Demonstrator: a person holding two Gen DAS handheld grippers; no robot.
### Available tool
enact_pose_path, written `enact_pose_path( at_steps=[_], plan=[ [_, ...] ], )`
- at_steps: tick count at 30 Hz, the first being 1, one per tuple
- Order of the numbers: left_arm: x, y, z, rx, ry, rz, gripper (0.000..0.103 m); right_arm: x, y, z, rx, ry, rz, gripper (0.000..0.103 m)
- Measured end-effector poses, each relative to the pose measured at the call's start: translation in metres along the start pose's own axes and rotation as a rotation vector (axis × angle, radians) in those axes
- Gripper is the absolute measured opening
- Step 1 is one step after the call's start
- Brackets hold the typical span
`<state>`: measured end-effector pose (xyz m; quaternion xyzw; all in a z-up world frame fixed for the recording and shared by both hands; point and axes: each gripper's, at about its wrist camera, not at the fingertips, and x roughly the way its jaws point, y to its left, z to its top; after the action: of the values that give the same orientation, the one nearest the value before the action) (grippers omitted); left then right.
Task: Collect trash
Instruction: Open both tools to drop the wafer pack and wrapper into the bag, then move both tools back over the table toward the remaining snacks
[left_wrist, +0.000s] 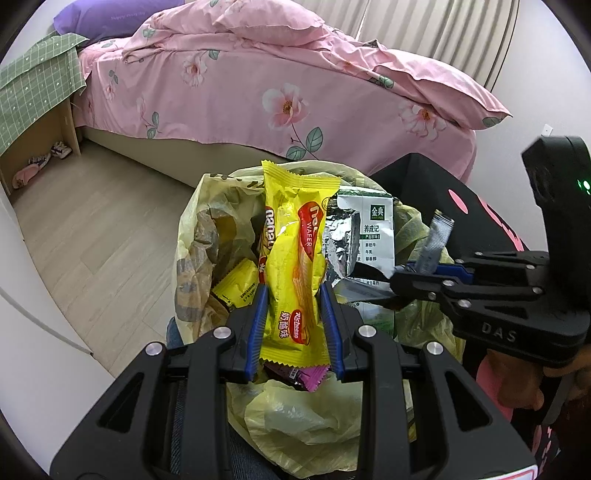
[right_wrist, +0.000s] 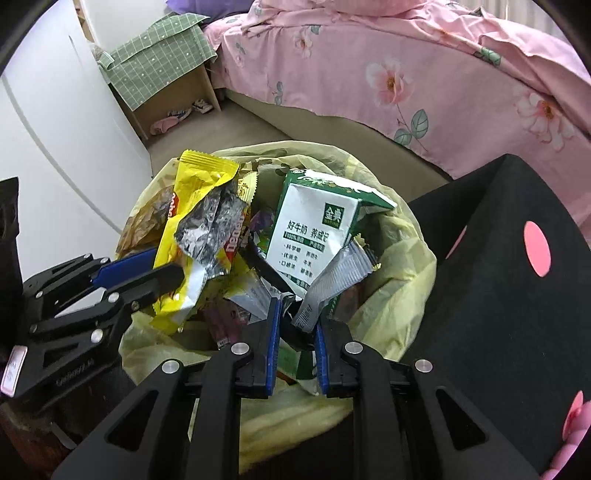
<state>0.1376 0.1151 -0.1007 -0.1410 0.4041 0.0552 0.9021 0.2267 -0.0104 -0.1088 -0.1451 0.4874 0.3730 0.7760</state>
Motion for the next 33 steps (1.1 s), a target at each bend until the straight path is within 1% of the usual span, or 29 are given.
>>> enact_pose_path(
  at_steps=[3, 6, 7, 8, 9, 10, 11, 13, 18, 22, 24, 27, 29, 31, 33],
  plan=[
    [0.0, 0.001, 0.0, -0.006, 0.0, -0.003, 0.028, -0.006, -0.002, -0.006, 0.003, -0.017, -0.001, 0.016],
    [-0.005, 0.005, 0.002, -0.033, -0.013, -0.016, 0.035, -0.016, -0.004, -0.009, 0.02, -0.054, 0.007, 0.017],
    [-0.008, 0.007, 0.004, -0.05, -0.022, -0.023, 0.039, -0.02, -0.005, -0.009, 0.024, -0.068, 0.008, 0.018],
    [-0.011, 0.01, 0.006, -0.067, -0.031, -0.03, 0.045, -0.023, -0.005, -0.01, 0.025, -0.08, 0.006, 0.024],
    [-0.014, 0.012, 0.008, -0.08, -0.04, -0.037, 0.048, -0.026, -0.004, -0.01, 0.02, -0.086, 0.003, 0.03],
    [-0.018, 0.013, 0.01, -0.094, -0.052, -0.046, 0.054, -0.028, -0.003, -0.012, 0.016, -0.088, 0.007, 0.038],
    [-0.023, 0.014, 0.013, -0.103, -0.063, -0.053, 0.06, -0.031, -0.003, -0.013, 0.019, -0.093, 0.018, 0.041],
    [-0.03, 0.013, 0.016, -0.104, -0.075, -0.048, 0.065, -0.037, -0.003, -0.014, 0.026, -0.098, 0.029, 0.043],
    [-0.054, 0.003, 0.023, -0.076, -0.109, -0.036, 0.065, -0.07, -0.009, -0.026, 0.043, -0.155, -0.006, 0.044],
    [-0.07, -0.009, 0.022, -0.066, -0.133, -0.064, 0.066, -0.108, -0.023, -0.046, 0.087, -0.221, -0.041, 0.046],
    [-0.076, -0.022, 0.019, -0.036, -0.141, -0.093, 0.066, -0.132, -0.03, -0.063, 0.102, -0.263, -0.076, 0.046],
    [-0.086, -0.054, 0.014, 0.049, -0.152, -0.145, 0.067, -0.165, -0.041, -0.093, 0.128, -0.322, -0.136, 0.047],
    [-0.092, -0.081, 0.009, 0.119, -0.158, -0.203, 0.067, -0.184, -0.047, -0.116, 0.144, -0.353, -0.172, 0.053],
    [-0.095, -0.106, 0.003, 0.178, -0.157, -0.252, 0.068, -0.204, -0.057, -0.145, 0.17, -0.376, -0.219, 0.053],
    [-0.095, -0.13, -0.004, 0.229, -0.148, -0.295, 0.068, -0.216, -0.066, -0.169, 0.189, -0.374, -0.255, 0.053]
  ],
)
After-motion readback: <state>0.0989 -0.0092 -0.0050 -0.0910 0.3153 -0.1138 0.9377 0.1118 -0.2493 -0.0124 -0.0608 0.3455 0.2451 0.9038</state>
